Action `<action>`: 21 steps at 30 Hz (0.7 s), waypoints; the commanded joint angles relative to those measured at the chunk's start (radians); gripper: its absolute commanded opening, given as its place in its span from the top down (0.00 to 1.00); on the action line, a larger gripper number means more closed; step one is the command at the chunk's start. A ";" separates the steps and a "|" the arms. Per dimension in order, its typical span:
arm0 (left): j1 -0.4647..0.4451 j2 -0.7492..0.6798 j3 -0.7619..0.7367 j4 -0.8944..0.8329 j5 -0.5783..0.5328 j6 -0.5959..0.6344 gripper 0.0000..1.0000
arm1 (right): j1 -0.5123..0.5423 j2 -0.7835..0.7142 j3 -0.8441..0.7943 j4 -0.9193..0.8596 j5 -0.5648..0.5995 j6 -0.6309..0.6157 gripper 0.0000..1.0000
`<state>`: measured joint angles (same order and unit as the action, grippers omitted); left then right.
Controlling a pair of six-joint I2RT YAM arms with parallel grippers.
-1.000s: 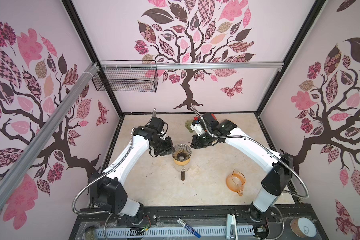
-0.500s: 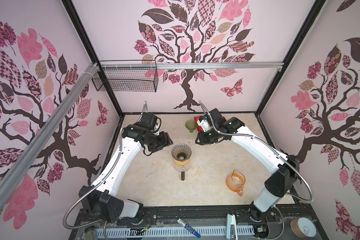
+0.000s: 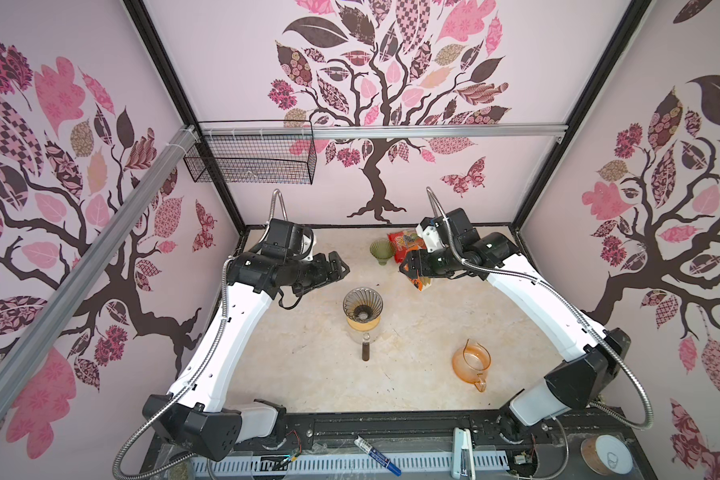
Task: Place the coffee filter in the dripper
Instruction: 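Move the right gripper to the orange COFFEE box while the left hovers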
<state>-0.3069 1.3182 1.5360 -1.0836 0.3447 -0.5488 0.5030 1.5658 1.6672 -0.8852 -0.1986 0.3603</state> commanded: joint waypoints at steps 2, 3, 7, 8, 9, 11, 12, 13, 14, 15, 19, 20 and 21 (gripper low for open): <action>0.003 -0.015 -0.037 0.128 0.125 -0.011 0.03 | -0.123 -0.038 -0.011 0.058 -0.010 0.010 0.01; 0.003 -0.025 -0.062 0.154 0.146 -0.032 0.03 | -0.137 -0.024 -0.004 0.060 -0.001 0.008 0.00; -0.004 -0.066 -0.143 0.237 0.174 -0.077 0.03 | -0.190 0.077 0.064 0.073 0.008 0.061 0.00; -0.003 -0.068 -0.147 0.235 0.167 -0.083 0.03 | -0.200 0.086 0.062 0.108 -0.006 0.078 0.00; -0.005 -0.065 -0.147 0.232 0.164 -0.085 0.03 | -0.207 0.094 0.064 0.130 -0.005 0.086 0.00; -0.004 -0.060 -0.153 0.246 0.160 -0.114 0.03 | -0.228 0.130 0.092 0.141 -0.007 0.105 0.00; -0.004 -0.057 -0.161 0.254 0.153 -0.150 0.03 | -0.247 0.157 0.115 0.126 -0.025 0.126 0.00; -0.003 -0.055 -0.167 0.262 0.156 -0.184 0.03 | -0.264 0.179 0.130 0.112 -0.061 0.147 0.00; -0.005 -0.058 -0.183 0.287 0.178 -0.221 0.03 | -0.284 0.194 0.132 0.112 -0.114 0.168 0.00; -0.013 -0.061 -0.211 0.329 0.191 -0.260 0.03 | -0.292 0.201 0.115 0.132 -0.128 0.192 0.00; -0.028 -0.049 -0.234 0.350 0.175 -0.281 0.03 | -0.299 0.172 -0.043 0.320 -0.110 0.258 0.00; -0.028 -0.033 -0.206 0.309 0.169 -0.252 0.03 | -0.301 0.160 -0.098 0.383 -0.109 0.281 0.00; -0.030 -0.021 -0.179 0.270 0.158 -0.217 0.03 | -0.311 0.153 -0.139 0.433 -0.117 0.301 0.00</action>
<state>-0.3336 1.2816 1.3205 -0.7940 0.5106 -0.7872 0.1970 1.7374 1.6157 -0.6014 -0.2886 0.5785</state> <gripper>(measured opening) 0.972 0.998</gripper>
